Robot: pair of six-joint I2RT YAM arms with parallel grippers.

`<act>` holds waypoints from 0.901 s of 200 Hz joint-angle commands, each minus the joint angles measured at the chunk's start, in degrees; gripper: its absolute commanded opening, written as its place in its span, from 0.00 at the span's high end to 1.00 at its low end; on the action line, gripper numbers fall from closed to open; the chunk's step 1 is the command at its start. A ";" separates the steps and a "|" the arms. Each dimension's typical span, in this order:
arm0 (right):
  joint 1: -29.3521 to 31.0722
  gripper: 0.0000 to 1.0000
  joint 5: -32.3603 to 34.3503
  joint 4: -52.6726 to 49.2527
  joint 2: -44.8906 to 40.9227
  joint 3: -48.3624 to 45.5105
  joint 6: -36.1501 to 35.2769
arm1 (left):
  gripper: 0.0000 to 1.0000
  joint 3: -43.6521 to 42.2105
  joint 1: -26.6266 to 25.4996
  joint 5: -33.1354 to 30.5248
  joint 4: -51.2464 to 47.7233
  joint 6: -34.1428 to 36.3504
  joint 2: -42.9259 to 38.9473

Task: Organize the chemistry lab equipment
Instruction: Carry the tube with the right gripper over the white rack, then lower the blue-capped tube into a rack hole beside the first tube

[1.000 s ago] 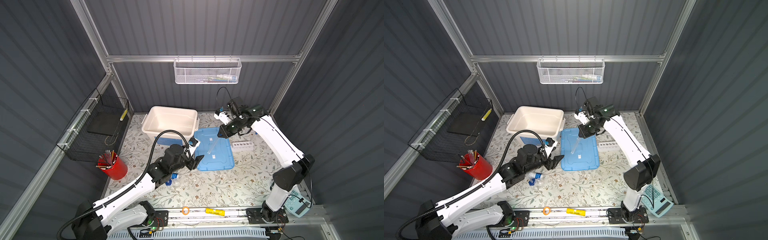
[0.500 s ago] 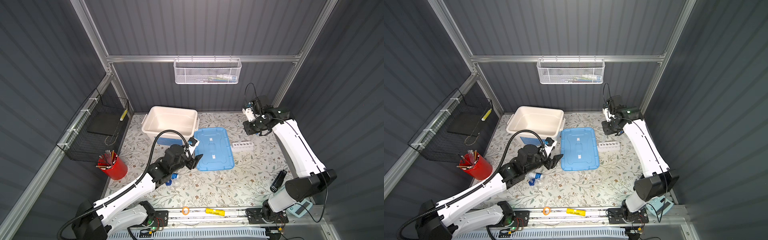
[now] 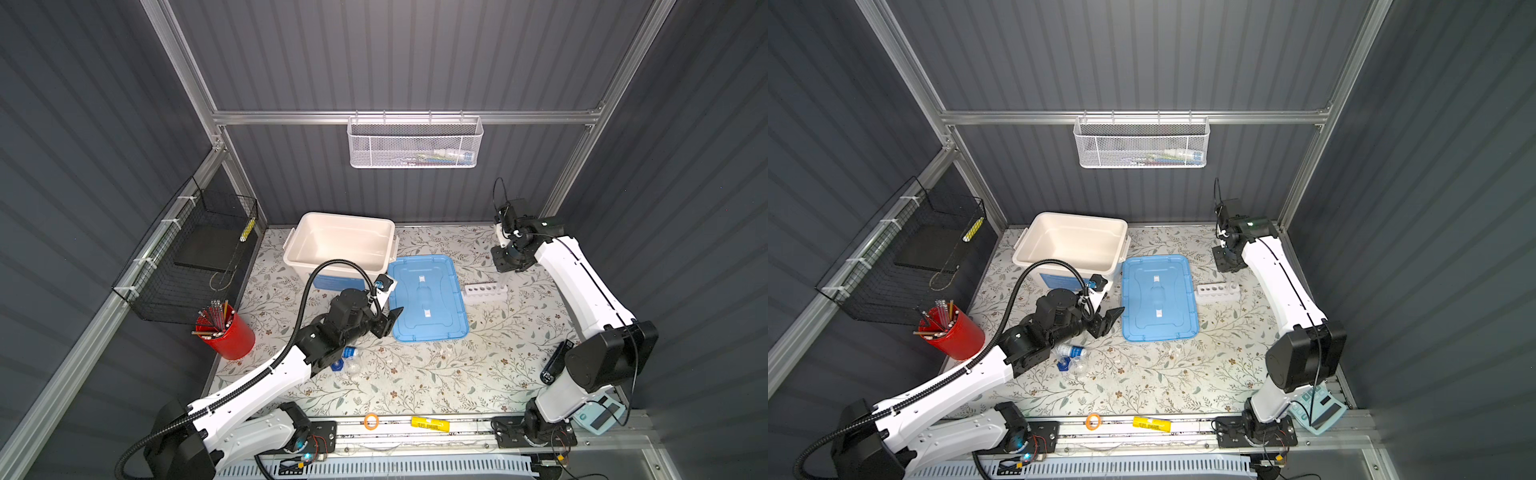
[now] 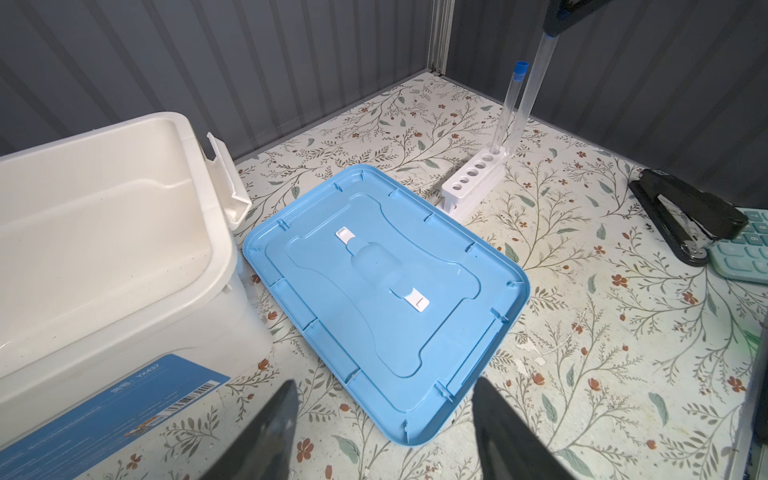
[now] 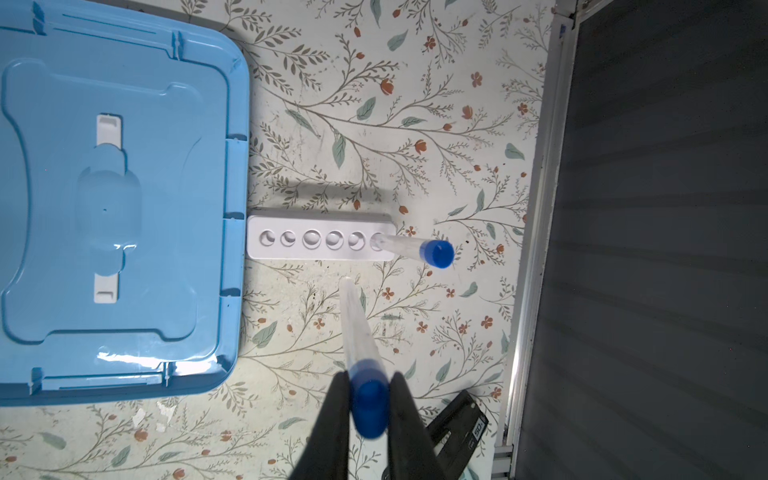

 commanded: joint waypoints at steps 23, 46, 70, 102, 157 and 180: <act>-1.47 0.99 1.86 7.37 -0.42 -3.12 0.07 | 0.34 2.12 0.45 -0.74 -1.65 0.76 0.07; -2.05 0.98 1.15 9.41 -0.13 -3.90 -0.45 | 0.34 2.54 0.51 -0.86 -2.72 0.92 -0.07; -2.66 0.98 0.43 9.96 0.62 -3.85 -0.80 | 0.34 2.87 0.58 -1.30 -3.25 1.09 -0.11; -3.19 0.98 -0.63 11.04 0.84 -4.65 -0.67 | 0.34 3.42 0.60 -1.14 -3.85 1.28 0.29; -3.55 0.98 -1.37 12.55 0.45 -6.97 -0.54 | 0.34 3.49 0.73 -1.50 -4.29 1.38 0.38; -3.55 0.99 -2.11 12.66 0.45 -7.15 -0.54 | 0.34 3.47 0.82 -1.57 -4.31 1.38 0.41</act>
